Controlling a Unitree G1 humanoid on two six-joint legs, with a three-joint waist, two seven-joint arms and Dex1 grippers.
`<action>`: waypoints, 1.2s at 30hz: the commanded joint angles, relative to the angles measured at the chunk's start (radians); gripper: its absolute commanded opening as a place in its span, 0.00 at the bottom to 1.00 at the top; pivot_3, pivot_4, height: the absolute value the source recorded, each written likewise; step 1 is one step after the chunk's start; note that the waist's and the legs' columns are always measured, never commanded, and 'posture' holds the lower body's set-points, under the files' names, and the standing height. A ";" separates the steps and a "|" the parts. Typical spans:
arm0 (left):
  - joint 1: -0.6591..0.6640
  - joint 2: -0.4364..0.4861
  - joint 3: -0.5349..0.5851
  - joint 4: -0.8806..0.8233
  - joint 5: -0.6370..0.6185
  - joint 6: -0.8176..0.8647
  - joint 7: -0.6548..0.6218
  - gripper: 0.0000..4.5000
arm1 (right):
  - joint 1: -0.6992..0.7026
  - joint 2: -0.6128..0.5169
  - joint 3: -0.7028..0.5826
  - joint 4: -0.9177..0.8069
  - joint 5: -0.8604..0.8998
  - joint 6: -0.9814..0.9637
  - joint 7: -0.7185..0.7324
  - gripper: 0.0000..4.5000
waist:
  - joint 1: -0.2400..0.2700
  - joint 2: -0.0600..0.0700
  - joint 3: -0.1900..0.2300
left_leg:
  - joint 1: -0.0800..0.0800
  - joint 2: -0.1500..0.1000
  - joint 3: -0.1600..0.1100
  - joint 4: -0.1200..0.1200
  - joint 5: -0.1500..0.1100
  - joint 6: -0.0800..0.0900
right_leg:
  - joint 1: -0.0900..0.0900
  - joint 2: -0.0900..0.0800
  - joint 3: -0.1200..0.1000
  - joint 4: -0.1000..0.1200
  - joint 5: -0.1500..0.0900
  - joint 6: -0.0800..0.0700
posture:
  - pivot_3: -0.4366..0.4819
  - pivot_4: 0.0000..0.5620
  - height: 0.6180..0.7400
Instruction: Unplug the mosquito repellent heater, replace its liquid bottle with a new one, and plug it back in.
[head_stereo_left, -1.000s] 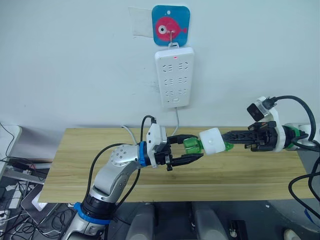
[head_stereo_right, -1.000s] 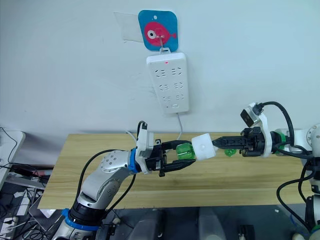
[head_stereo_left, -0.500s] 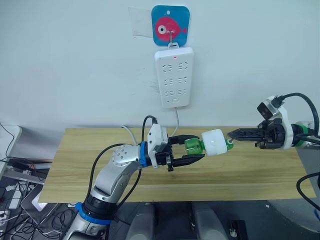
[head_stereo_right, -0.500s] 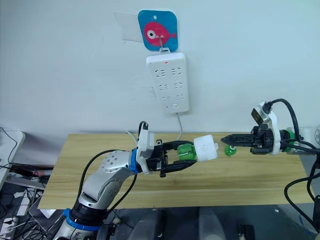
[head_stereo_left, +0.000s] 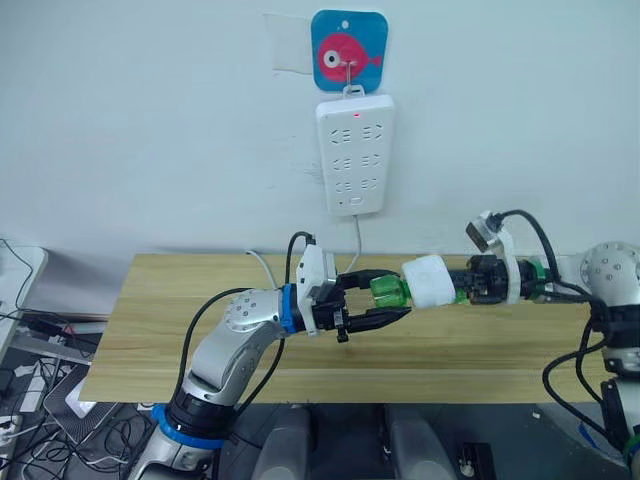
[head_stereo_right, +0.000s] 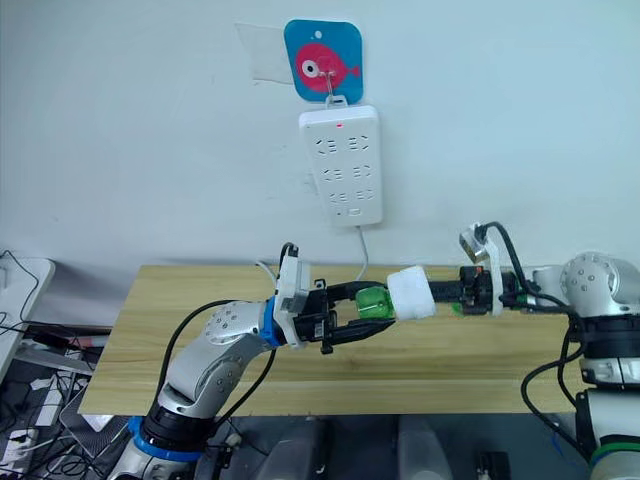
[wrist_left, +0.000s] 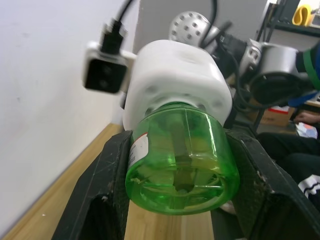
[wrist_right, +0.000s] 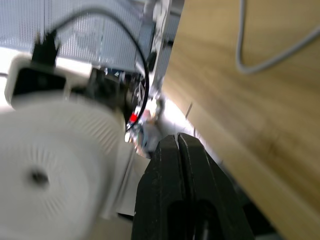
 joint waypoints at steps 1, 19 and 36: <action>-0.011 -0.005 0.015 -0.025 -0.009 -0.012 0.005 0.50 | 0.028 -0.058 -0.054 -0.101 0.118 0.044 0.031 0.01 | 0.000 0.000 0.000 | 0.000 0.000 0.000 0.000 0.000 0.000 | 0.000 0.000 0.000 0.000 0.000 0.000 | 0.45 0.41 1.00; -0.016 0.007 -0.010 0.001 0.022 -0.029 -0.036 0.50 | -0.197 -0.008 -0.026 0.002 0.553 -0.067 -0.401 0.01 | -0.005 0.000 0.000 | 0.001 0.001 0.001 0.001 0.000 0.000 | 0.000 0.001 0.001 0.001 0.000 0.000 | 0.42 0.40 1.00; 0.002 0.019 0.003 -0.043 -0.025 0.015 -0.059 0.50 | -0.151 0.045 -0.009 0.001 0.147 -0.132 -0.317 0.01 | -0.005 0.000 0.000 | 0.000 0.000 0.001 0.001 0.000 0.000 | 0.000 0.001 0.001 0.001 0.000 0.000 | 0.44 0.40 1.00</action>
